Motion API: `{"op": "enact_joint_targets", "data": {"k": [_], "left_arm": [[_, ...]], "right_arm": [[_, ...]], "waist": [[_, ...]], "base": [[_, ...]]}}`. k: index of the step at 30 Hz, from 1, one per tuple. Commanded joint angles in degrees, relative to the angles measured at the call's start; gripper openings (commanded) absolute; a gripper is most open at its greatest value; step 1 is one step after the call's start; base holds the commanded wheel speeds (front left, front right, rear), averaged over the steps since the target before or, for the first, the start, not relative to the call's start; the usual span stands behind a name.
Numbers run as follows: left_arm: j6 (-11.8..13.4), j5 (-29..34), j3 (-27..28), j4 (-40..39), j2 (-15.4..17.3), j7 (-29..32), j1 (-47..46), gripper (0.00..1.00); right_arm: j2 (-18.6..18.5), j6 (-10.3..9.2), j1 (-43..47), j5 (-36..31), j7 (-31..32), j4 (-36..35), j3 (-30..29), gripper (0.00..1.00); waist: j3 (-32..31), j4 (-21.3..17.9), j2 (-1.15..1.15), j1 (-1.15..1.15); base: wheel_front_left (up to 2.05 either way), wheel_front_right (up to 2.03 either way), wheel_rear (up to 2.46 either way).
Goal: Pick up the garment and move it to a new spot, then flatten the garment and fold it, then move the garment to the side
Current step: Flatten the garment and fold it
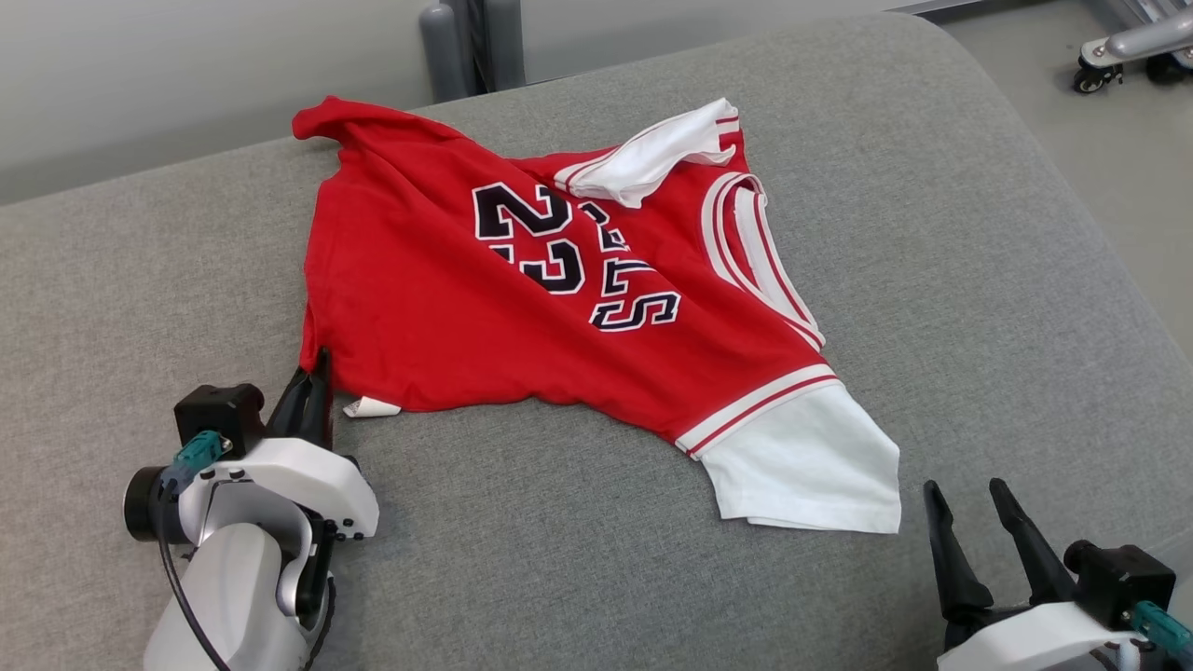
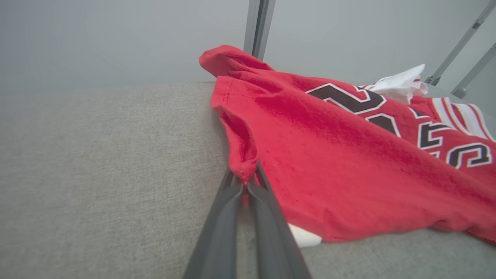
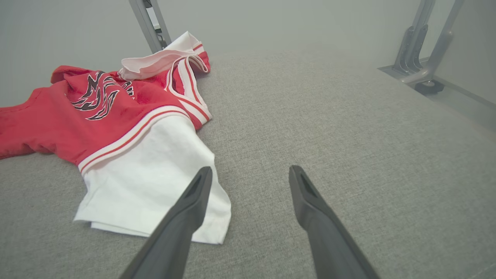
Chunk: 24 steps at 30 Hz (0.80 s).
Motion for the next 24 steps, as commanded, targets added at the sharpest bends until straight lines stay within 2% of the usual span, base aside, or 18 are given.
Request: {"op": "enact_joint_targets", "data": {"k": [1, 13, 24], "left_arm": [[0.25, -0.46, 0.11, -0.49, 0.32, -0.07, 0.42, 0.00], [0.60, -0.21, -1.91, -3.58, -0.08, 1.70, 2.04, 0.00], [0.58, -0.99, -3.23, -5.85, -0.11, 2.96, 3.22, 0.00]], "right_arm": [[-0.34, 0.01, -0.05, 0.99, -0.03, 0.41, 0.29, 1.00], [-1.09, 0.01, -1.95, 12.13, 1.05, 7.45, 6.05, 1.00], [-2.77, 0.01, -4.60, 16.00, 0.28, 11.55, 10.22, 1.00]], "waist": [[-0.23, -0.24, 0.00, 0.00], [-0.54, 0.86, 0.00, 0.00], [-1.29, 2.28, 0.00, 0.00]], "base": [[0.00, 0.00, 0.00], [0.00, 0.00, 0.00], [0.00, 0.00, 0.00]]}}
